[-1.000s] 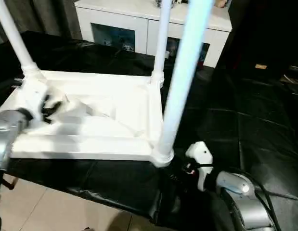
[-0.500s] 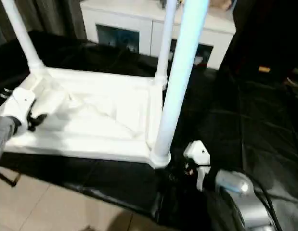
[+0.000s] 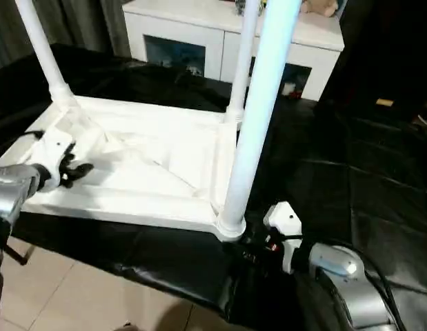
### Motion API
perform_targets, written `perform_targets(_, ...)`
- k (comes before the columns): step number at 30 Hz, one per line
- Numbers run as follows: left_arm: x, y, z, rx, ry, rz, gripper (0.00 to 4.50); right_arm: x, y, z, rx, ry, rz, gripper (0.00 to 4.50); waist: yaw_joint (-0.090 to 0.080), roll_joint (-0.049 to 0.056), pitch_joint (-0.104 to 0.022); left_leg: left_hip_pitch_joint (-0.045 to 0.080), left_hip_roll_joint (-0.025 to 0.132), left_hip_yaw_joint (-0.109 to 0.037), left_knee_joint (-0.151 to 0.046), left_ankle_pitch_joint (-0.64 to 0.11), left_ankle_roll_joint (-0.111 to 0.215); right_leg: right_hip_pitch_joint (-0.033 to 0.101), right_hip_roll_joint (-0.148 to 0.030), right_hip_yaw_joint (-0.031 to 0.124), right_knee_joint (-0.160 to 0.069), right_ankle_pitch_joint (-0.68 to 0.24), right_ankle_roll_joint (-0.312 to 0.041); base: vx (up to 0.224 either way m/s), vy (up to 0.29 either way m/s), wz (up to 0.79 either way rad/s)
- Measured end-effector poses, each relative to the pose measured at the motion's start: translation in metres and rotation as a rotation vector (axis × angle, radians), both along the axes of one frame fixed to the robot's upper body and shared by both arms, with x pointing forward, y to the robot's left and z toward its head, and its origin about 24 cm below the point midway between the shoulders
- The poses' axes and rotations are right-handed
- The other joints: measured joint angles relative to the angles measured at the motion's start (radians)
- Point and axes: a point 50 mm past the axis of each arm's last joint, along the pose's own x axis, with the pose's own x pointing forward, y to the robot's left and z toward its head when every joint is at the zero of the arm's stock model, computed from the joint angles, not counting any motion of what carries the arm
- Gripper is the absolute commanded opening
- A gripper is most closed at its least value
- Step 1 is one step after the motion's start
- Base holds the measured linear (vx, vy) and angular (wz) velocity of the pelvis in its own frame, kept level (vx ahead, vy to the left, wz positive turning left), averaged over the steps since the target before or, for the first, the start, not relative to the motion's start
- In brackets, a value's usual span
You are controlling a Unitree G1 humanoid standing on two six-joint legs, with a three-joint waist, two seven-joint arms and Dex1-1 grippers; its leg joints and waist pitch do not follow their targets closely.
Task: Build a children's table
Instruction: Rotate table base
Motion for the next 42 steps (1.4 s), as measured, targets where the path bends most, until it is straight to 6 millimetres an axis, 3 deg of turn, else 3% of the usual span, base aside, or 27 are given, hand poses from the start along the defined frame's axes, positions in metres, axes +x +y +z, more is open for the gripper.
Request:
perform_targets(7, 0.009, -0.021, -0.004, -0.073, -0.027, -0.061, 2.66, -0.002, -0.004, 0.002, -0.012, -0.001, -0.008, 4.23, 0.015, 0.0, 0.0, 0.0, 0.0, 0.0, 0.001, 0.0, 0.0, 0.0, -0.001, 0.0, 0.0, 0.0, 0.0, 0.0, 0.0, 0.0)
perform_targets(13, 0.019, -0.069, -0.011, -0.161, -0.01, -0.182, 2.66, -0.005, -0.013, 0.007, -0.042, 0.003, -0.024, 4.23, 0.044, 0.003, 0.0, 0.0, 0.0, 0.002, 0.002, 0.0, 0.0, 0.004, -0.002, 0.001, -0.001, 0.0, 0.0, 0.0, 0.0, 0.0)
perform_targets(24, 0.026, -0.126, -0.018, -0.227, -0.043, -0.252, 2.66, 0.017, -0.042, 0.02, -0.132, -0.141, -0.276, 4.23, 0.039, 0.01, 0.0, -0.001, 0.0, 0.002, 0.002, 0.002, 0.003, 0.008, -0.002, 0.001, -0.001, 0.001, 0.001, 0.0, 0.0, 0.0)
perform_targets(28, 0.032, -0.126, -0.001, -0.243, -0.122, -0.271, 2.66, 0.024, -0.046, 0.03, -0.082, -0.201, -0.356, 4.23, 0.017, 0.01, 0.0, -0.003, 0.001, 0.001, 0.001, 0.002, 0.002, 0.004, -0.001, 0.001, -0.001, 0.003, 0.003, 0.0, 0.0, 0.0)
perform_targets(32, 0.035, -0.111, 0.028, -0.254, -0.248, -0.305, 2.66, 0.027, -0.049, 0.033, -0.06, -0.234, -0.402, 4.23, -0.005, 0.011, 0.001, -0.003, 0.0, 0.001, 0.001, 0.002, 0.002, 0.003, -0.001, 0.001, -0.001, 0.002, 0.003, 0.0, 0.0, 0.0)
perform_targets(34, 0.029, -0.102, 0.031, -0.282, -0.264, -0.332, 2.66, 0.024, -0.047, 0.033, -0.042, -0.221, -0.363, 4.23, -0.01, 0.012, 0.0, -0.003, 0.0, 0.001, 0.001, 0.002, 0.003, 0.003, -0.001, 0.002, -0.002, 0.001, 0.002, 0.0, 0.0, 0.0)
perform_targets(37, 0.004, -0.09, 0.027, -0.365, -0.206, -0.425, 2.66, 0.009, -0.038, 0.024, -0.002, -0.13, -0.237, 4.23, -0.012, 0.011, 0.0, -0.003, 0.001, 0.002, 0.001, 0.002, 0.003, 0.003, 0.0, 0.001, -0.002, -0.003, 0.0, 0.0, 0.0, 0.0)
perform_targets(42, -0.054, -0.073, 0.044, -0.381, -0.026, -0.695, 2.66, -0.006, -0.019, 0.017, 0.068, -0.017, -0.077, 4.23, -0.011, 0.009, 0.002, -0.003, 0.002, 0.003, 0.001, 0.002, 0.003, 0.001, 0.0, 0.002, 0.0, -0.005, -0.003, 0.0, 0.0, 0.0)
